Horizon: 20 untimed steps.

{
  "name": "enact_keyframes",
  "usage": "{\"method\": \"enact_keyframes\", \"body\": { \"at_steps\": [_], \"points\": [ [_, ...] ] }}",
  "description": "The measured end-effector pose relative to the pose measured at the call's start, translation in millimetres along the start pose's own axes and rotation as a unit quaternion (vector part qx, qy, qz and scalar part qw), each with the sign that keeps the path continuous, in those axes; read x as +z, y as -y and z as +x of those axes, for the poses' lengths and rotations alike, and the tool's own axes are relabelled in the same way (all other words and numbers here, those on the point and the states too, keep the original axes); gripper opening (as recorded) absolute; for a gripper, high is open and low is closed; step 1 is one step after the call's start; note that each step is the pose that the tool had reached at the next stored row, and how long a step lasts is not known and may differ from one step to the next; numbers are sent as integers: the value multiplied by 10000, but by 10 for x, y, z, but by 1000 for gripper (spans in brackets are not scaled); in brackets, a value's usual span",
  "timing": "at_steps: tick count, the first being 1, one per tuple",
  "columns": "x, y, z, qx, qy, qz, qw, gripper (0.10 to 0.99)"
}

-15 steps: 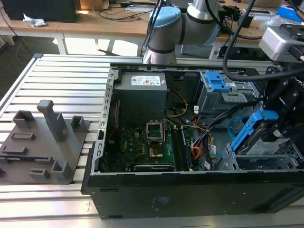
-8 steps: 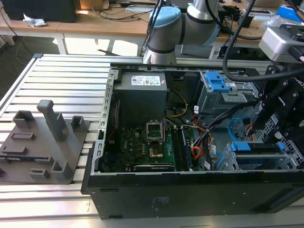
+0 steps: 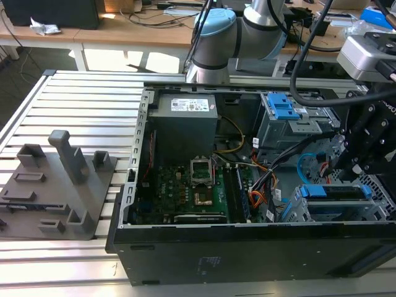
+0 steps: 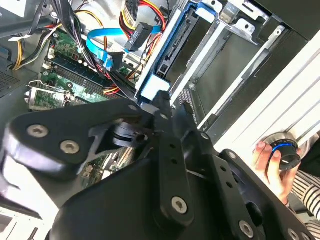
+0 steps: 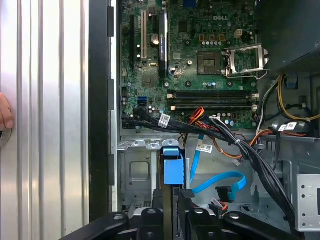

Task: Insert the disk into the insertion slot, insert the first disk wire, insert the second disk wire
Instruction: 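Insert the disk into the insertion slot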

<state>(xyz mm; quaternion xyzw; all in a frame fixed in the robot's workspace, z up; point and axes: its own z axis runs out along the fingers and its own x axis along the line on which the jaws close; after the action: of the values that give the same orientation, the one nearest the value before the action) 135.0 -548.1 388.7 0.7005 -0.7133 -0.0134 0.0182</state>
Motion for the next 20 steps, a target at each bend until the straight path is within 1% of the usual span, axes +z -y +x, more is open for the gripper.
{"method": "enact_keyframes", "body": {
  "at_steps": [1,2,9,12,14,16,20],
  "points": [
    [1,0,0,0,0,0,10000,227],
    [1,0,0,0,0,0,10000,106],
    [5,0,0,0,0,0,10000,106],
    [5,27,-6,0,-2,0,10000,106],
    [6,59,-12,0,-3,-1,10000,106],
    [62,77,-13,1,-17,-9,10000,106],
    [167,87,-14,1,-18,-16,10000,106]
  ]
}}
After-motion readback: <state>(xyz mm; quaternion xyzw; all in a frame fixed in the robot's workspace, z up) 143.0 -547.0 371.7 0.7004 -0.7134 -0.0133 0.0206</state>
